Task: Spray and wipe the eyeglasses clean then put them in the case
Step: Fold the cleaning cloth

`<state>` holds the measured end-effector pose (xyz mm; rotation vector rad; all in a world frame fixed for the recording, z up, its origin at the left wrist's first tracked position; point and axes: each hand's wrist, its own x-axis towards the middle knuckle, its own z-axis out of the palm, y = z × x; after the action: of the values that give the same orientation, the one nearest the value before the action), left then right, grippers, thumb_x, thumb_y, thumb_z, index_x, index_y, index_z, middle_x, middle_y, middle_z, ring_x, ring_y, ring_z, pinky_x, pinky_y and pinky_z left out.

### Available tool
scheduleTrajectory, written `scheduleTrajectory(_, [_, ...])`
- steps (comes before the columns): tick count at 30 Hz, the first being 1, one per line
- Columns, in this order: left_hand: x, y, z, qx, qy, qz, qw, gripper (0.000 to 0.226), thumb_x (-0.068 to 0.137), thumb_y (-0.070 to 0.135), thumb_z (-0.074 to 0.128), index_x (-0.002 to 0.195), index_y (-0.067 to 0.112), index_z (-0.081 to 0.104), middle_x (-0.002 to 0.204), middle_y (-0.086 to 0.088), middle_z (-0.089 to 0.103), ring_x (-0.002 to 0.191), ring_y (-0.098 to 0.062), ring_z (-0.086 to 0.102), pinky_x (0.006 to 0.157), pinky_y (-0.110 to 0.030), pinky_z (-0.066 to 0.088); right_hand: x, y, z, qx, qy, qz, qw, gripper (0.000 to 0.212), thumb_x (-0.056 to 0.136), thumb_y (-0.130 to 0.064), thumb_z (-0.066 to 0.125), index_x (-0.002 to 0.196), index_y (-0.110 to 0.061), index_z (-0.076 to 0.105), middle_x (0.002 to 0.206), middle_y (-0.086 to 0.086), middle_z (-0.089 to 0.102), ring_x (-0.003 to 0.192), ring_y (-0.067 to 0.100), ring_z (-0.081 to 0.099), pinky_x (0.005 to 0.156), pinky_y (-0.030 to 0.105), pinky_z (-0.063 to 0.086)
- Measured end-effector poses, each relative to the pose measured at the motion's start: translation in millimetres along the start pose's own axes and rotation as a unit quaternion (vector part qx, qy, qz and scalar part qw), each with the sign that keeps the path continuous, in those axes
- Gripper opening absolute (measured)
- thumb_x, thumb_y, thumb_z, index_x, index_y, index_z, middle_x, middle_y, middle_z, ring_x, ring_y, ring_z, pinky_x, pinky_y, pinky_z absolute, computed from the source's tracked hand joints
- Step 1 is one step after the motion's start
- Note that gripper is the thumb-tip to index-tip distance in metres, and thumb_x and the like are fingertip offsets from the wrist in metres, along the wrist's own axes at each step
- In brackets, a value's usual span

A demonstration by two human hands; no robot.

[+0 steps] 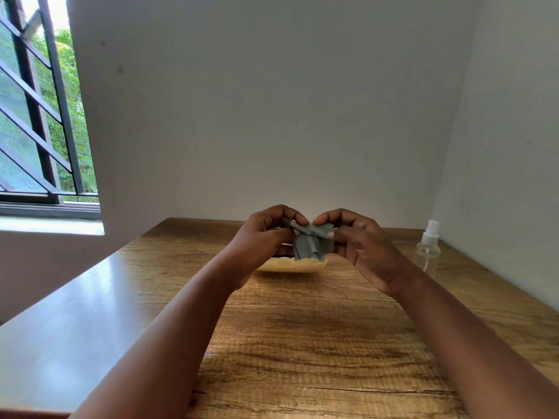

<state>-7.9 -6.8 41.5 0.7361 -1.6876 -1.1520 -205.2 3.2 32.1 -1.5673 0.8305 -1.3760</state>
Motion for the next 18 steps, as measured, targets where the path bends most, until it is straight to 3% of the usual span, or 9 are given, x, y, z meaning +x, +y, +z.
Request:
scheduleTrajectory(6, [0.3,-1.6,-2.0,0.024,0.013,0.013,1.0,0.016,0.093,-0.007,0.052,0.099,0.002,0.065,0.109,-0.022,0.063,0.09,-0.021,0.07,0.077,-0.03,0.057,0.6,3.9,-3.0,-0.038,0.02,0.001,0.999,0.019,0.089,0.007,0.058,0.1,-0.006,0.068,0.099,0.008,0.068,0.097,0.02,0.065,0.084,0.033,0.055])
scheduleTrajectory(10, [1.3,-2.9,-2.7,0.028,0.022,0.008,0.999,0.018,0.093,-0.006,0.054,0.103,0.005,0.065,0.108,-0.024,0.063,0.093,-0.025,0.069,0.083,-0.037,0.059,-1.0,1.3,-1.6,-0.031,0.016,-0.001,0.999,0.015,0.085,-0.002,0.066,0.098,-0.007,0.07,0.098,0.006,0.07,0.094,0.017,0.067,0.075,0.026,0.055])
scheduleTrajectory(14, [1.4,-2.7,-3.7,0.003,0.03,0.012,0.999,0.022,0.091,-0.006,0.057,0.11,0.005,0.059,0.1,-0.02,0.064,0.086,-0.023,0.07,0.078,-0.033,0.058,-3.1,1.7,0.0,-0.055,0.009,-0.022,0.998,0.039,0.066,0.006,0.078,0.101,-0.009,0.068,0.105,0.008,0.071,0.099,0.02,0.071,0.079,0.027,0.057])
scheduleTrajectory(18, [1.1,-2.1,-3.4,0.01,0.023,0.029,0.999,0.015,0.091,-0.006,0.058,0.103,0.002,0.059,0.099,-0.02,0.064,0.085,-0.021,0.07,0.074,-0.029,0.056,-1.7,2.5,0.9,-0.065,0.032,-0.034,0.997,0.022,0.081,0.004,0.069,0.1,-0.006,0.067,0.098,0.006,0.071,0.091,0.015,0.069,0.075,0.022,0.055])
